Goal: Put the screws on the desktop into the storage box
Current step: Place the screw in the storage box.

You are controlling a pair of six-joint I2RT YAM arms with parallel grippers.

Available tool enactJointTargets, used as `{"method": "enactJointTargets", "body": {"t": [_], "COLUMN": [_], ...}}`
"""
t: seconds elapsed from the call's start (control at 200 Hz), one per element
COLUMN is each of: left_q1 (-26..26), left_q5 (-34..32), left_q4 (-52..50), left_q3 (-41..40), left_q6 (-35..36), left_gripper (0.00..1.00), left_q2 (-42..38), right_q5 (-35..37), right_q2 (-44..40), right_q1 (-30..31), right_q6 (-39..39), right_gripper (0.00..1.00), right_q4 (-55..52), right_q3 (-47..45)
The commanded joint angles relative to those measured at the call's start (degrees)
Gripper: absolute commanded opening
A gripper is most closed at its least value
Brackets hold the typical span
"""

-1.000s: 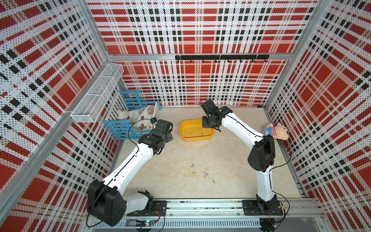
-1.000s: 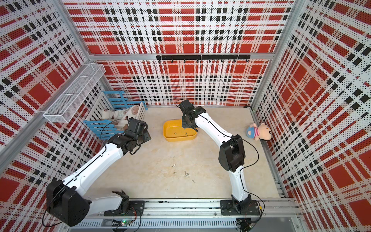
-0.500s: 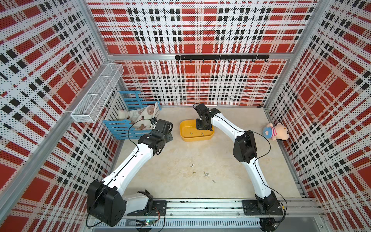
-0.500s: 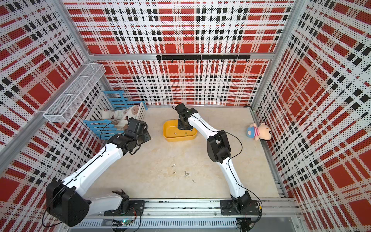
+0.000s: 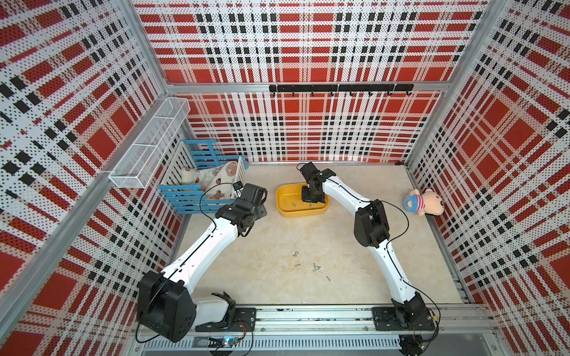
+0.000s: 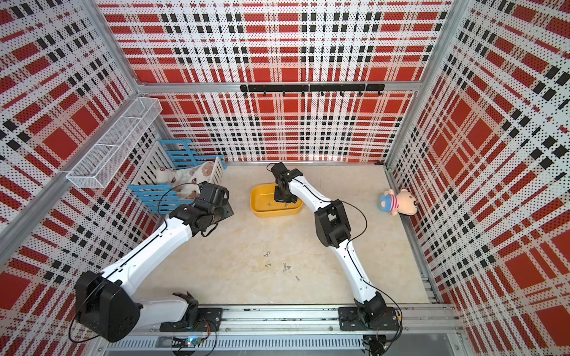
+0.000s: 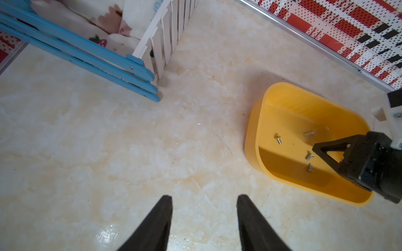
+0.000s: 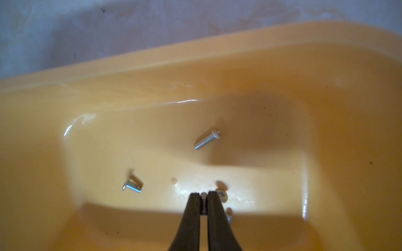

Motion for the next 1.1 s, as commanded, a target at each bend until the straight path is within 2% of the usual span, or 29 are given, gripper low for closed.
{"method": "enactJointTargets", "body": {"t": [0.0,0.376,0.536,0.676,0.812,1.097], "left_q1": [-0.2,-0.5,-0.8,-2.6,-6.8,-18.5], "left_q5": [-0.2,-0.3,-0.4,-0.8,-0.9,0.9], "left_q4": [0.0,0.2,0.1,0.1,0.1,2.5], "left_q3": [1.1,0.5,0.5,0.7,0.4,-2.3], "left_q6": [0.3,0.1,0.0,0.4,0.5,-5.2], "left_gripper": [0.54,0.54,0.54,0.54,0.54,0.54], "left_q2": [0.3,0.5,0.2,0.6,2.5,9.9], "right_q5": [-0.4,-0.3,0.6,2.0,5.7,12.3], "right_q2": [2.0,-0.3,-4.6,-14.5,-26.1,-49.7], "right_q1": [-0.3,-0.6,-0.6,-0.6,-0.7,-3.2], "right_q6": [0.0,-1.0,-1.5,-2.0,-2.4,-1.6], "right_gripper": [0.10,0.24,0.29,0.40,0.49,0.52], "right_q4": [-1.1,-1.0,-0.1,4.6,7.8,11.1], "right_q3": [1.4,1.4,-0.2,-8.2,-18.6,-41.9]}}
